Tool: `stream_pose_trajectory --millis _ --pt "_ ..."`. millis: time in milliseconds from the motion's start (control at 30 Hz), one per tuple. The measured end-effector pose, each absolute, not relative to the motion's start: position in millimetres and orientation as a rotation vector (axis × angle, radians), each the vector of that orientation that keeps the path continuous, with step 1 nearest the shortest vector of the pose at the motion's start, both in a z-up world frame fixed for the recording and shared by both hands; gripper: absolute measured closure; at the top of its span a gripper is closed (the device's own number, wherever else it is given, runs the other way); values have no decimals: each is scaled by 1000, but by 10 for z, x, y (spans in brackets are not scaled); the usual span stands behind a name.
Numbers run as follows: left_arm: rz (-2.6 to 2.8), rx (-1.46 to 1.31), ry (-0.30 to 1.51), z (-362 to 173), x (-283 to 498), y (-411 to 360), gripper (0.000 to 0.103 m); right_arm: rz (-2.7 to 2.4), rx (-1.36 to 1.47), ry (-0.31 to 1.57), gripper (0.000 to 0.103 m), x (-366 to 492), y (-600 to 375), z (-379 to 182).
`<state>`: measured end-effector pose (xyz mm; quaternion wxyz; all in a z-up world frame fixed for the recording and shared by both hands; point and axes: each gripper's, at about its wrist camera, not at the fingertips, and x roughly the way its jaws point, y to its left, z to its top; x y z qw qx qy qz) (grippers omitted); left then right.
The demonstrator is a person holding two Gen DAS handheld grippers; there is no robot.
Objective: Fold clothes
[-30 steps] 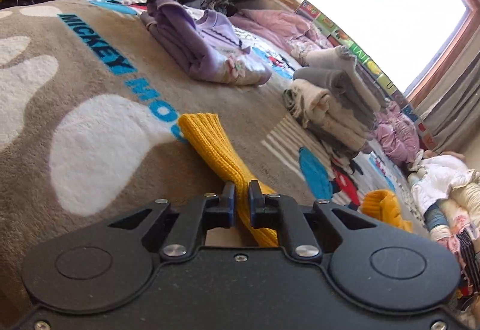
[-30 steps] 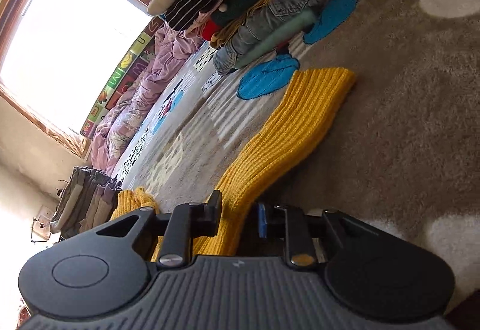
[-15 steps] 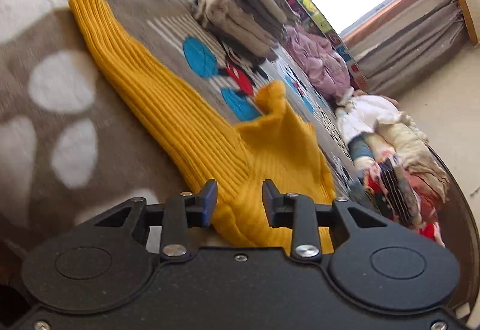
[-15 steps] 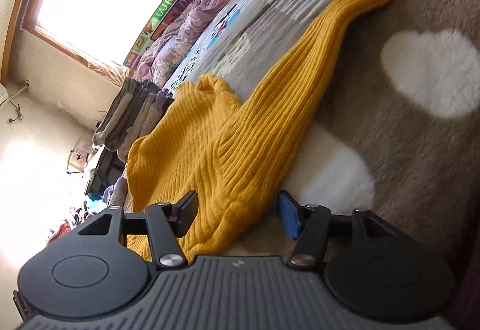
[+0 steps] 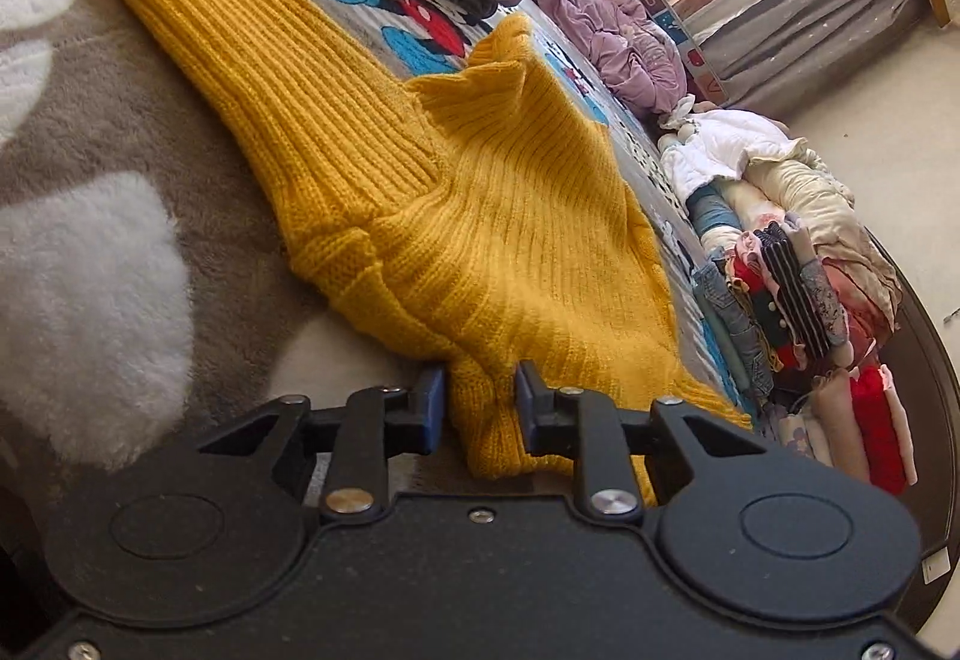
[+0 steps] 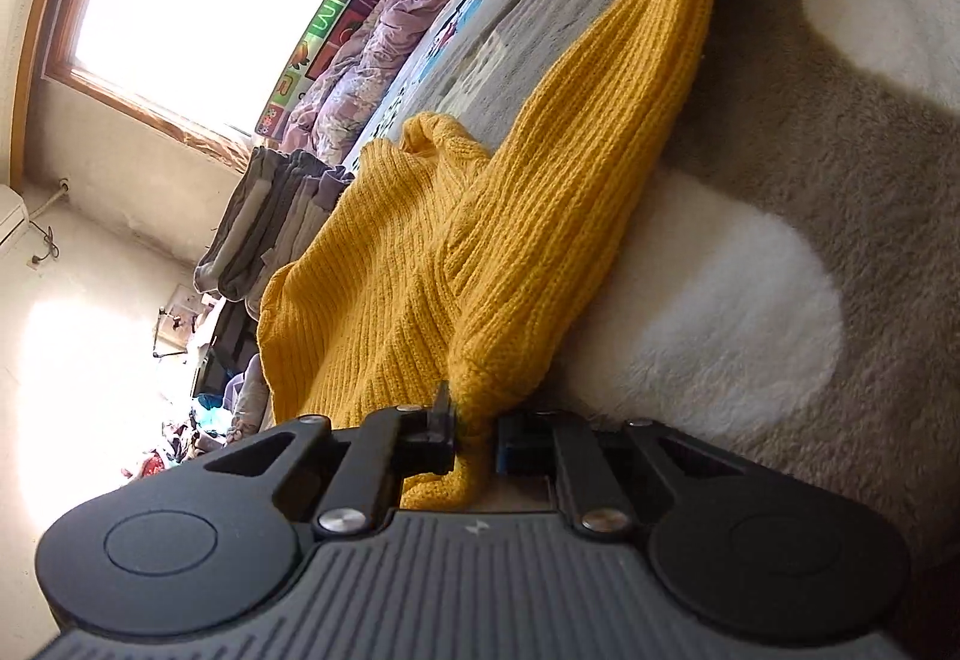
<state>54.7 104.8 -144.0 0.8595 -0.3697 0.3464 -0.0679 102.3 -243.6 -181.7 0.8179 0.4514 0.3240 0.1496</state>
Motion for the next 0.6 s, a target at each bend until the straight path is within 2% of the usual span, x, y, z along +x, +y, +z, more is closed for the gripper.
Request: stream_pose_trajectory --millis 133,200,267,333,367,400,533,600 --pt "-140 -736 793 -1457 444 1029 85 318 903 685 91 779 -2485 -1682" --pt "-139 -714 818 -1451 394 1025 79 294 881 737 94 765 -2526 -1838" --pt "-145 -680 790 -1336 358 1056 78 291 911 753 90 762 -2571 -1828" --pt "-148 -641 756 -1219 320 1087 62 279 847 714 72 682 -2553 -1655" --pt "-142 -603 719 -1149 292 1099 56 278 809 686 67 625 -2544 -1570" --pt "-136 -565 682 -1079 264 1112 54 281 778 658 62 563 -2543 -1498" --pt "-99 -478 556 -909 246 1159 46 294 643 553 62 436 -2500 -1239" --pt "-85 -483 504 -869 267 1191 35 313 578 516 62 490 -2482 -1140"
